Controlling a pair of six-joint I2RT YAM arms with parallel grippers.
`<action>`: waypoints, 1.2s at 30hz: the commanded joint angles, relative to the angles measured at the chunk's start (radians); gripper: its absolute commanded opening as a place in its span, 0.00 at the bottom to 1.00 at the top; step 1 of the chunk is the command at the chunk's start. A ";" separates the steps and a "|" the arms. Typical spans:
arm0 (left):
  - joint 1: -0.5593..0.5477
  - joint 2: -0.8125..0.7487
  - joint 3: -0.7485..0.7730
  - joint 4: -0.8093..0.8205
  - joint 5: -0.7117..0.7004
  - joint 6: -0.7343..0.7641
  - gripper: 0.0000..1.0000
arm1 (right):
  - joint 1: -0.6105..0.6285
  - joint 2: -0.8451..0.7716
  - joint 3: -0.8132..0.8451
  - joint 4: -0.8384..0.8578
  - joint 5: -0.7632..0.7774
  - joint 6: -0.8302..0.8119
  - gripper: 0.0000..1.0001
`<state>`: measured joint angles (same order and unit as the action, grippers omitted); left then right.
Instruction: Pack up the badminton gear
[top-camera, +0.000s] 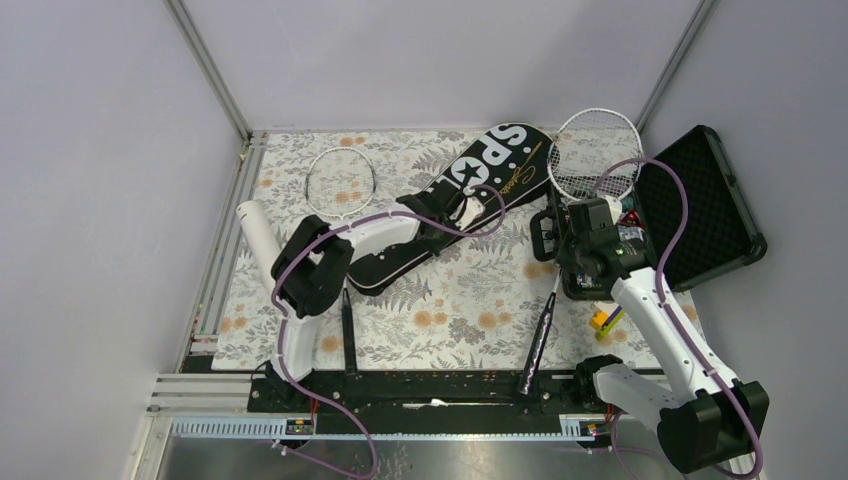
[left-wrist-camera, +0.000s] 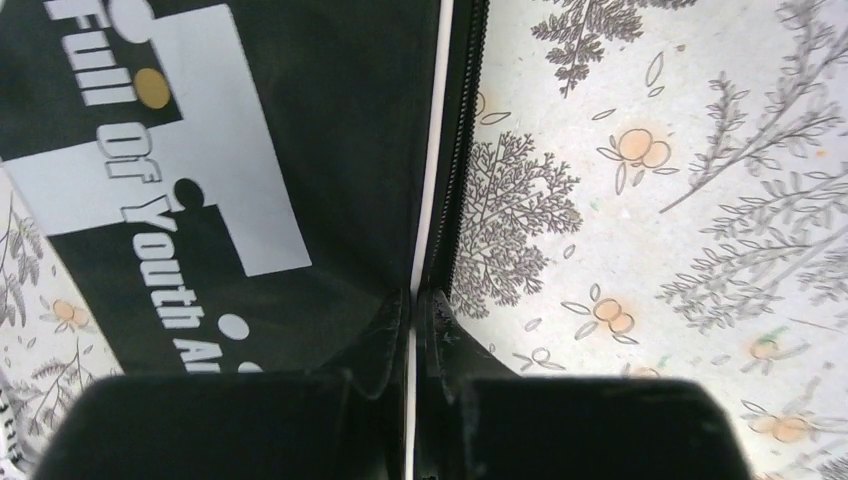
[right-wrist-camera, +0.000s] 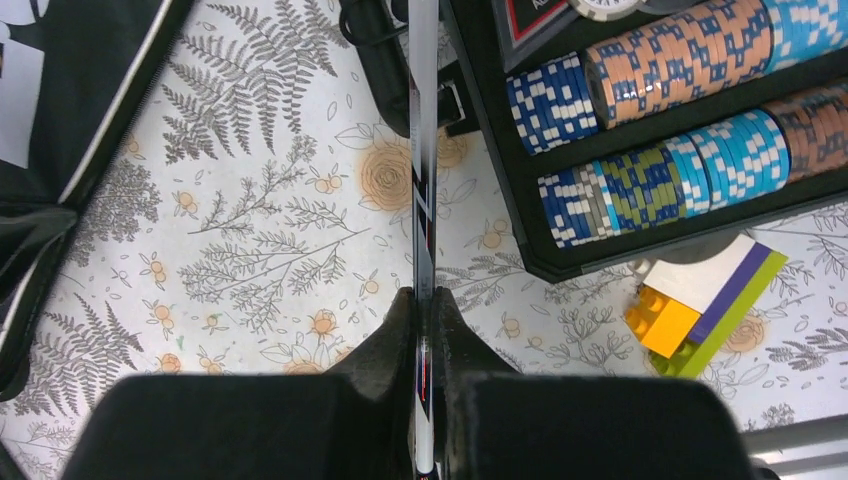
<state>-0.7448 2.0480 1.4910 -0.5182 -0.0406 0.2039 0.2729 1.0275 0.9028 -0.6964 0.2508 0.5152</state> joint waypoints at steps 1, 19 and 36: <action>0.004 -0.156 0.002 0.027 0.034 -0.108 0.00 | -0.003 -0.031 0.044 -0.034 0.022 0.008 0.00; 0.056 -0.514 -0.280 0.140 0.161 -0.770 0.00 | 0.010 0.045 0.010 -0.152 -0.248 -0.025 0.00; 0.050 -0.651 -0.467 0.361 0.250 -0.786 0.00 | 0.280 0.147 -0.020 -0.094 -0.216 0.104 0.00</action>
<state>-0.6907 1.4281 1.0370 -0.2886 0.1402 -0.5957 0.5125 1.1633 0.8871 -0.8421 0.0357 0.5518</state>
